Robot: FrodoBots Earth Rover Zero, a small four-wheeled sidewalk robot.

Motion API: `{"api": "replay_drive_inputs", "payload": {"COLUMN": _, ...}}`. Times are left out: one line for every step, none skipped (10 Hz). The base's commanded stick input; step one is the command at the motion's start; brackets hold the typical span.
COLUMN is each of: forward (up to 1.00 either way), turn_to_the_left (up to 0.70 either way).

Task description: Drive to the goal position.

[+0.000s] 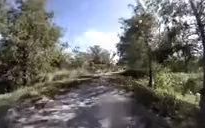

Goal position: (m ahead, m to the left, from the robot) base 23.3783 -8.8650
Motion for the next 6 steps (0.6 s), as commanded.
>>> {"api": "replay_drive_inputs", "payload": {"forward": 0.85, "turn_to_the_left": 0.0}}
{"api": "replay_drive_inputs", "payload": {"forward": 0.85, "turn_to_the_left": 0.0}}
{"api": "replay_drive_inputs", "payload": {"forward": 0.85, "turn_to_the_left": 0.0}}
{"api": "replay_drive_inputs", "payload": {"forward": 0.85, "turn_to_the_left": 0.0}}
{"api": "replay_drive_inputs", "payload": {"forward": 0.85, "turn_to_the_left": 0.0}}
{"api": "replay_drive_inputs", "payload": {"forward": 0.85, "turn_to_the_left": 0.0}}
